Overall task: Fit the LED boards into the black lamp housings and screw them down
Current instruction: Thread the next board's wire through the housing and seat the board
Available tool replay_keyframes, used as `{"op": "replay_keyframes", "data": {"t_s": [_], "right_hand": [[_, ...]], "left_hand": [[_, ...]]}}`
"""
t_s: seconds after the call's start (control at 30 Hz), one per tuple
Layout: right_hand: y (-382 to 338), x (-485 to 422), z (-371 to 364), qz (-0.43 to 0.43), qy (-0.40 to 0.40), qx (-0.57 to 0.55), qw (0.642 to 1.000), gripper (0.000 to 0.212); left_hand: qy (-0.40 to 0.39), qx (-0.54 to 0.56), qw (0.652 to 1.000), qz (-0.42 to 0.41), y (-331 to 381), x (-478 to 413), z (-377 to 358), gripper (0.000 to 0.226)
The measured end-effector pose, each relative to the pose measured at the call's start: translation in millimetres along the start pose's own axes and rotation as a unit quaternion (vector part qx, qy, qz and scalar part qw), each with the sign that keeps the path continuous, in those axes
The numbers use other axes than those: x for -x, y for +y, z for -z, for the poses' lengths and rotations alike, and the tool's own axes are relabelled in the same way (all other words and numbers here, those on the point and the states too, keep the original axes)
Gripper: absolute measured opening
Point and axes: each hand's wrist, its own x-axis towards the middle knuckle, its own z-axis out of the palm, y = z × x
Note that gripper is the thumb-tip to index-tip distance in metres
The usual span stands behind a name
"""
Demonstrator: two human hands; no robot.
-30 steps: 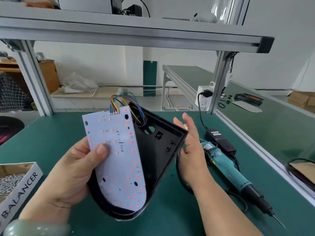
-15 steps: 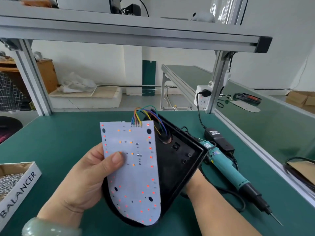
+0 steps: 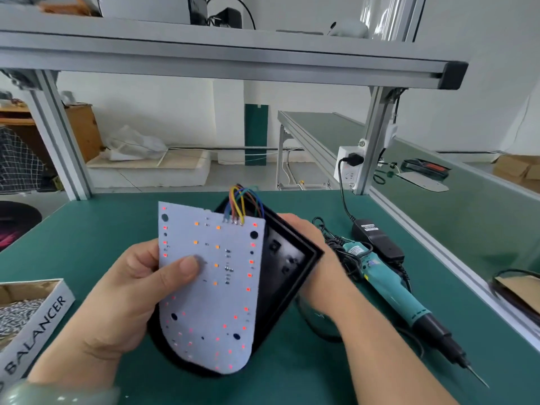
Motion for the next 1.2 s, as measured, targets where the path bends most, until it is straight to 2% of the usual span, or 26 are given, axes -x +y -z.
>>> {"op": "replay_keyframes", "data": {"t_s": [0.07,0.1,0.17,0.2,0.23,0.27,0.3,0.33,0.37,0.4,0.47,0.5,0.53,0.6,0.63,0.73,0.8,0.87,1.03,1.1,1.2], "right_hand": [[7.0,2.8,19.6,0.062,0.039,-0.041,0.996,0.034],[1.4,7.3,28.3,0.065,0.07,-0.065,0.993,0.032],[3.3,0.8,39.1,0.086,0.147,-0.013,0.985,0.032],[6.2,-2.9,37.8,0.098,0.187,0.069,0.975,0.032],[7.7,-7.5,33.2,0.105,0.213,0.215,0.947,0.04],[11.3,-9.6,25.1,0.104,0.209,0.349,0.908,0.057],[15.9,-12.6,20.5,0.115,0.171,0.437,0.876,0.075],[15.0,-14.9,18.4,0.117,0.115,0.468,0.868,0.086],[6.8,-16.8,18.4,0.101,0.08,0.442,0.888,0.089],[-8.4,-18.6,23.6,0.088,0.082,0.372,0.92,0.083],[-34.4,-21.2,36.1,0.132,0.127,0.199,0.963,0.055],[-47.8,-18.1,35.6,0.161,0.107,0.176,0.965,0.04],[-57.5,-15.0,32.6,0.183,0.045,0.191,0.963,0.031],[-64.4,-18.5,20.5,0.172,-0.106,0.253,0.946,0.035],[-66.0,-20.0,13.7,0.158,-0.153,0.284,0.933,0.036],[-69.3,-25.8,-0.4,0.157,-0.202,0.346,0.903,0.009],[-64.6,-29.2,-2.0,0.138,-0.199,0.337,0.91,0.021],[-56.4,-29.5,-4.8,0.113,-0.19,0.298,0.929,0.007],[-42.3,-30.3,-7.8,0.165,-0.136,0.3,0.93,0.012],[-42.9,-28.3,-8.7,0.166,-0.131,0.266,0.941,0.023],[-44.0,-23.0,-3.0,0.15,-0.164,0.218,0.95,0.036]], "left_hand": [[0.027,-0.007,0.999,-0.033,1.2,-1.9,-2.2,0.019],[0.034,-0.015,0.998,-0.045,-0.2,-2.8,-2.1,0.019],[0.041,-0.038,0.997,-0.057,-0.8,-3.7,-5.6,0.017],[0.038,-0.052,0.996,-0.06,-0.6,-3.5,-8.5,0.018],[0.032,-0.064,0.995,-0.065,-1.9,-3.4,-10.1,0.02],[0.03,-0.07,0.995,-0.065,-1.8,-2.8,-11.1,0.023],[0.028,-0.072,0.995,-0.064,-2.3,-2.3,-10.4,0.024],[0.028,-0.073,0.995,-0.061,-1.9,-1.6,-8.7,0.024],[0.029,-0.075,0.995,-0.059,-2.8,-1.2,-5.8,0.024],[0.032,-0.079,0.995,-0.059,-2.4,-0.7,-3.6,0.023],[0.035,-0.089,0.994,-0.061,-1.8,-0.7,-2.0,0.02],[0.034,-0.091,0.993,-0.06,-2.4,-1.0,-2.7,0.018],[0.031,-0.093,0.994,-0.058,-2.7,-1.0,-4.2,0.018],[0.023,-0.091,0.994,-0.052,-2.8,-0.6,-6.9,0.018],[0.019,-0.088,0.995,-0.049,-3.0,-0.1,-8.1,0.019],[0.012,-0.078,0.996,-0.042,-2.0,1.1,-11.5,0.024],[0.006,-0.081,0.996,-0.035,-1.5,1.4,-12.0,0.024],[-0.001,-0.098,0.995,-0.031,-1.3,1.7,-11.4,0.024],[-0.005,-0.109,0.994,-0.031,-3.4,0.7,-12.8,0.023],[-0.017,-0.138,0.989,-0.054,-2.7,0.7,-15.7,0.022],[-0.017,-0.143,0.987,-0.065,-1.7,0.3,-14.5,0.013]]}}
